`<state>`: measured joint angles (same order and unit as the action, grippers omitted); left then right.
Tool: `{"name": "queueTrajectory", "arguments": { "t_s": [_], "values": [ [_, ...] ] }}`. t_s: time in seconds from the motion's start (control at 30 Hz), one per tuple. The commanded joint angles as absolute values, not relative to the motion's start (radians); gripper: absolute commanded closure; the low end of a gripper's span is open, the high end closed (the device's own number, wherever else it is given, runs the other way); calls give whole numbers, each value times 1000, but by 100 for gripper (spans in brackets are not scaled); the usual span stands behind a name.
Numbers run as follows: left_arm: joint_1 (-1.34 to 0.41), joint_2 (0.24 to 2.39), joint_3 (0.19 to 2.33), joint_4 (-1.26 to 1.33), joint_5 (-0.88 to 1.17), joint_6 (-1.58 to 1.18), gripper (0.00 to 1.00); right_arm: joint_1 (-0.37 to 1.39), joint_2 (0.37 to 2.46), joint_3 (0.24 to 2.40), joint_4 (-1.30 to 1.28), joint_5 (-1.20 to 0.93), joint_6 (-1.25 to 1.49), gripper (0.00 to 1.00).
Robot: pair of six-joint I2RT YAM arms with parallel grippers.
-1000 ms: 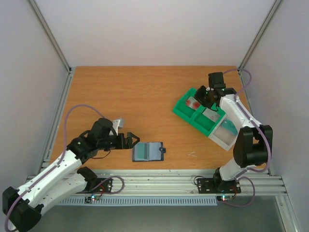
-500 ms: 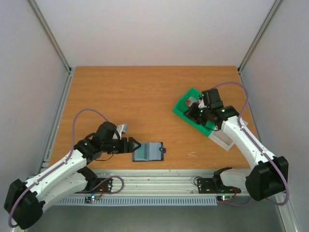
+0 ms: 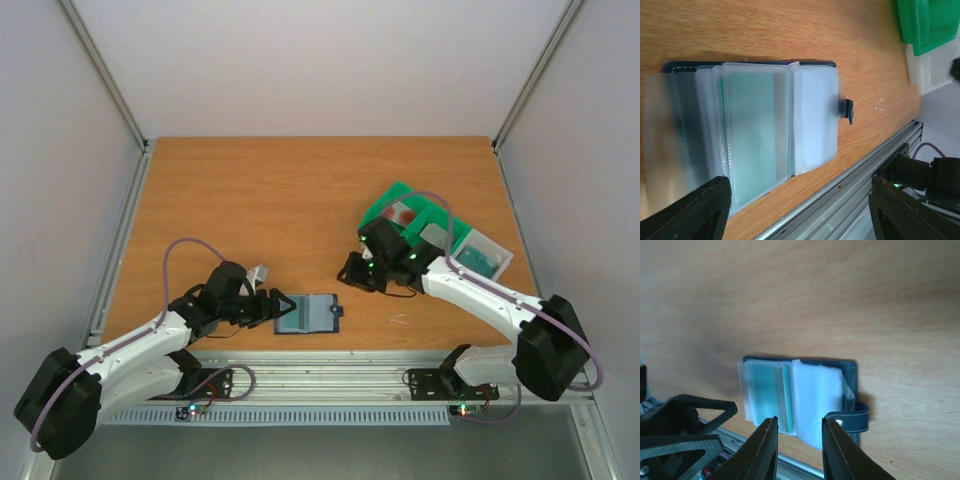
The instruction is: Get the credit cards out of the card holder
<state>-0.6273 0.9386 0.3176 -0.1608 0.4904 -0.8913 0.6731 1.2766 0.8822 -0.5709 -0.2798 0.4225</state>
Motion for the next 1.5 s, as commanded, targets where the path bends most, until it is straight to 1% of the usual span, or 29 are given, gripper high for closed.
{"name": "queueTrajectory", "arguments": {
  "t_s": [0.0, 0.1, 0.37, 0.5, 0.7, 0.87, 0.97, 1.13, 1.23, 1.47],
  "values": [
    [-621, 942, 288, -20, 512, -944, 24, 773, 1352, 864, -436, -251, 514, 75],
    [-621, 914, 284, -29, 526, -956, 24, 834, 1421, 876, -397, -246, 531, 77],
    [-621, 750, 364, -304, 434, -871, 20, 912, 1553, 937, -383, -208, 527, 77],
    [-620, 706, 378, -370, 403, -843, 16, 926, 1626, 963, -364, -225, 523, 76],
    [-621, 705, 353, -328, 426, -873, 16, 938, 1721, 1002, -333, -264, 515, 76],
    [-621, 716, 329, -281, 443, -886, 16, 942, 1776, 1008, -334, -249, 505, 77],
    [-621, 734, 324, -261, 454, -891, 16, 942, 1786, 990, -319, -248, 506, 81],
    [-621, 763, 303, -199, 463, -912, 16, 940, 1782, 927, -259, -234, 518, 93],
    [-621, 784, 282, -126, 476, -950, 17, 940, 1780, 884, -200, -247, 532, 98],
    [-621, 862, 289, -64, 452, -972, 19, 940, 1775, 825, -102, -276, 564, 99]
  ]
}}
